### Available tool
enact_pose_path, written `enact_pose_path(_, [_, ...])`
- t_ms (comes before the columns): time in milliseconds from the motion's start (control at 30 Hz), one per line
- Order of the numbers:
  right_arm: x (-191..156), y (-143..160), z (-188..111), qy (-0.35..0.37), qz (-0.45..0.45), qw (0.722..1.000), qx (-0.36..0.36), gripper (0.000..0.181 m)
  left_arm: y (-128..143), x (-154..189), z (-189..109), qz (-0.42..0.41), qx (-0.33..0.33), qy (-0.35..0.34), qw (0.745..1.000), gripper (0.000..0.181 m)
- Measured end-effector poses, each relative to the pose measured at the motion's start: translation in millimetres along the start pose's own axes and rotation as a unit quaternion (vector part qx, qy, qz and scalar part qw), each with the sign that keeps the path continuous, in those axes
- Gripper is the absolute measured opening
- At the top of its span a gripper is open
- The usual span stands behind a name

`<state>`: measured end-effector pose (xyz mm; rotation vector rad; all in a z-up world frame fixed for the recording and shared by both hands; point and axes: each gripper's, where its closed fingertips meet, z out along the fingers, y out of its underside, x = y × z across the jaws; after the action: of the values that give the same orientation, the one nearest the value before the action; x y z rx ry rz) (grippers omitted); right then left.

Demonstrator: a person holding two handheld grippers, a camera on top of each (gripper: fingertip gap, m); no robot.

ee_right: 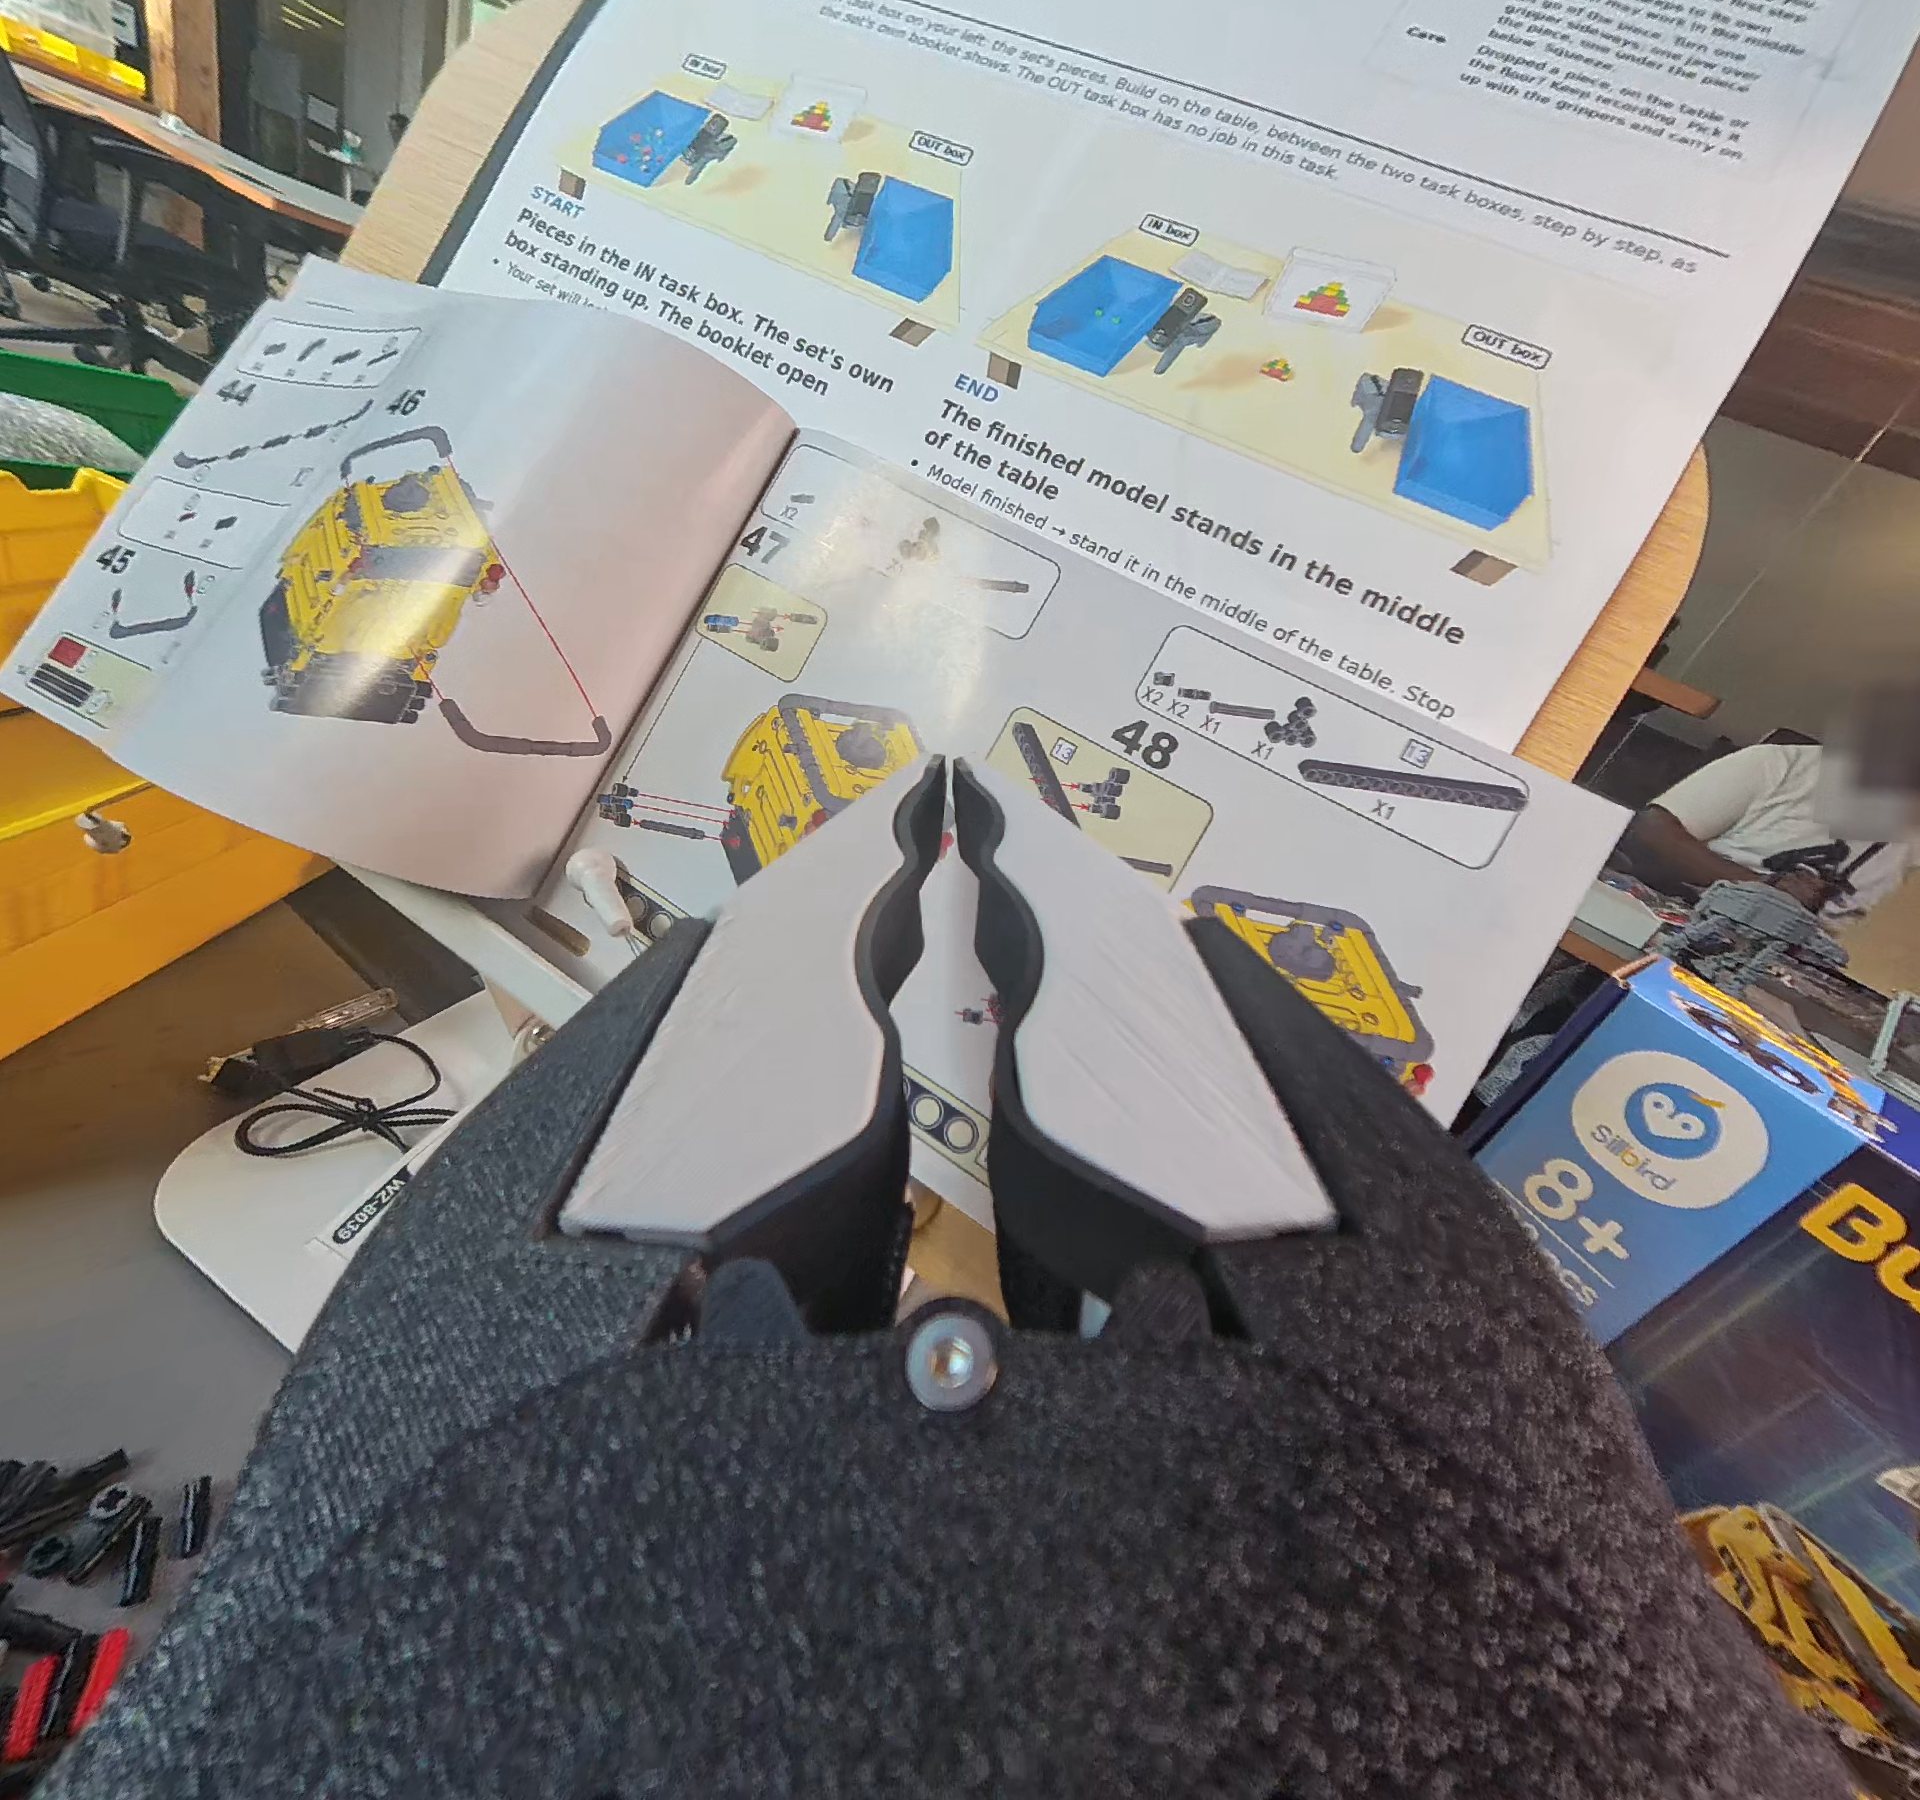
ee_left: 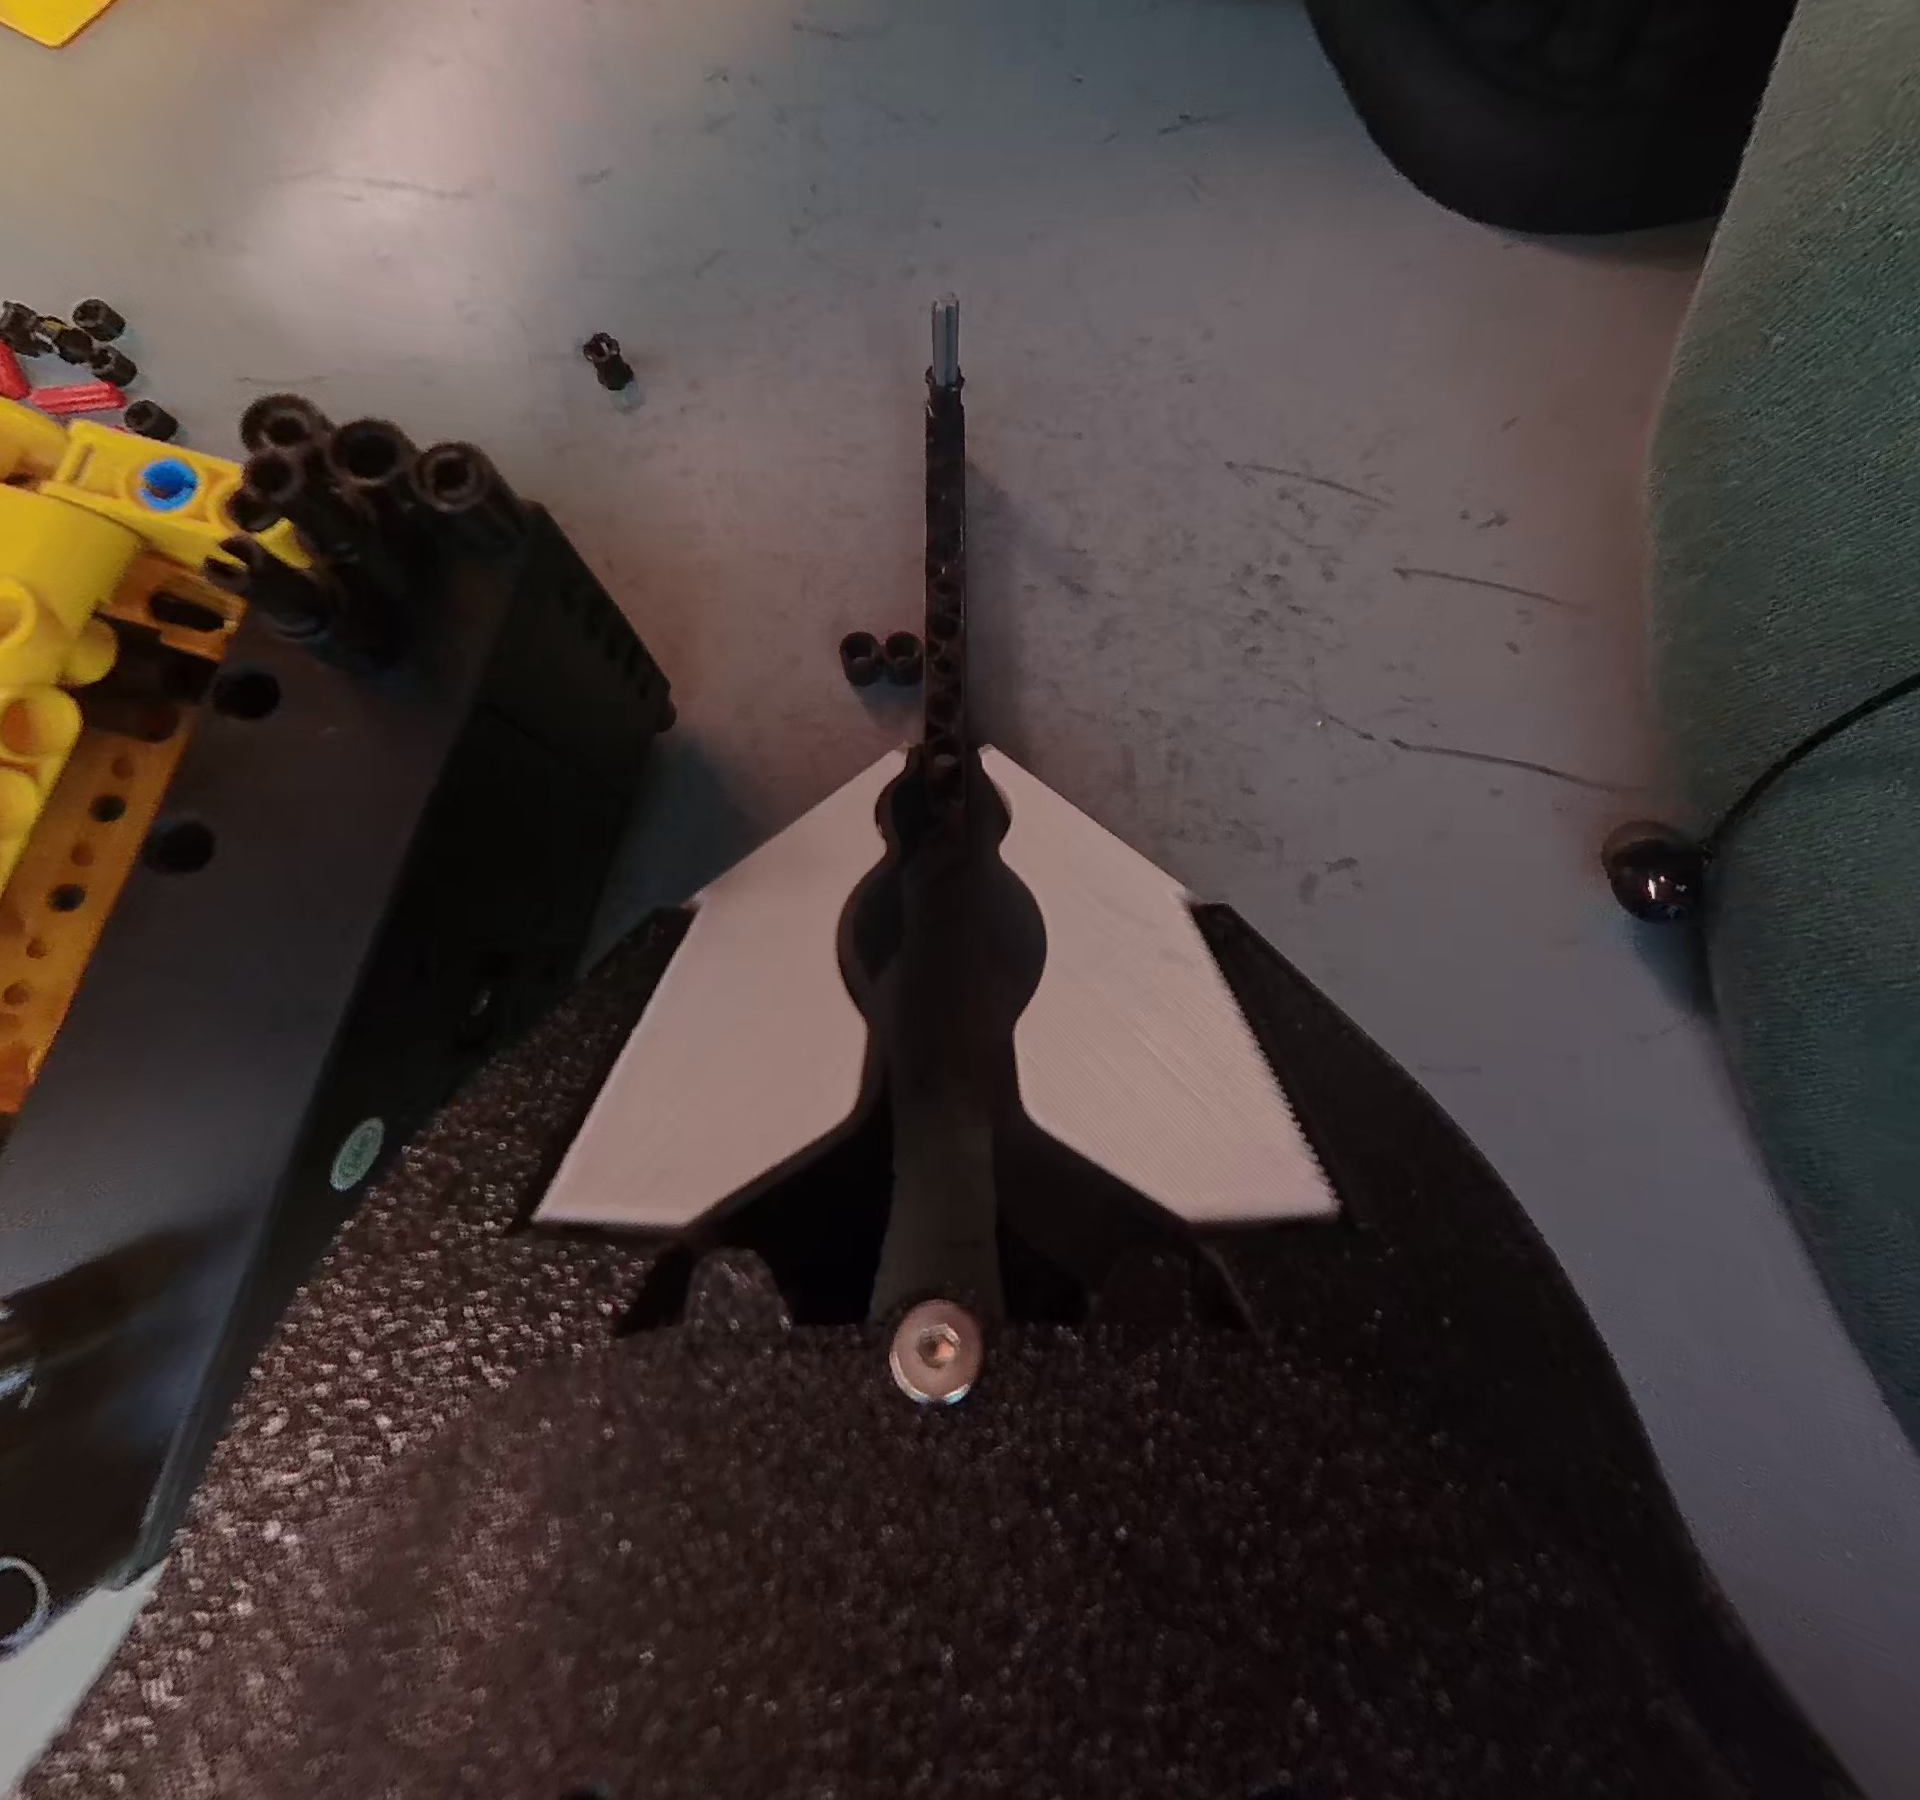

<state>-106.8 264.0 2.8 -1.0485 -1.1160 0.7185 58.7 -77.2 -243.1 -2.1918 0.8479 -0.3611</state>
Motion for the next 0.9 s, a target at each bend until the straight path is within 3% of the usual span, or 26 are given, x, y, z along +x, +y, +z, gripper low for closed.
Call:
enact_pose_path(167, [-22, -41, -18, -0.040, 0.022, 0.998, 0.047, 0.005, 0, 0, 0, -0.005, 0.001, 0.006, 1.000, 0.006])
enact_pose_path(267, [-55, -66, -45, -0.120, 0.016, 0.991, 0.054, 0.004, -1, -1, -2, 0.000, 0.005, 0.005, 1.000, 0.006])
enact_pose_path(400, [-148, -29, -116, -0.337, -0.082, 0.935, -0.078, 0.008, -8, -1, -10, 0.025, 0.036, 0.001, 0.999, 0.006])
enact_pose_path(467, [-190, -5, -169, -0.418, -0.131, 0.893, -0.098, 0.009, -10, -1, -16, 0.049, 0.041, -0.006, 0.998, 0.006])
enact_pose_path(567, [-249, 24, -244, -0.513, -0.114, 0.842, -0.124, 0.018, -17, 2, -26, 0.085, 0.057, -0.015, 0.995, 0.006])
enact_pose_path(667, [-292, 50, -286, -0.530, -0.107, 0.828, -0.145, 0.022, -21, 3, -34, 0.108, 0.064, -0.023, 0.992, 0.006])
enact_pose_path(767, [-309, 74, -286, -0.473, -0.146, 0.854, -0.157, 0.020, -16, 3, -35, 0.138, 0.051, -0.035, 0.989, 0.006])
enact_pose_path(900, [-323, 79, -278, -0.439, -0.169, 0.870, -0.147, 0.007, -5, 0, -36, 0.133, 0.029, -0.033, 0.990, 0.006])
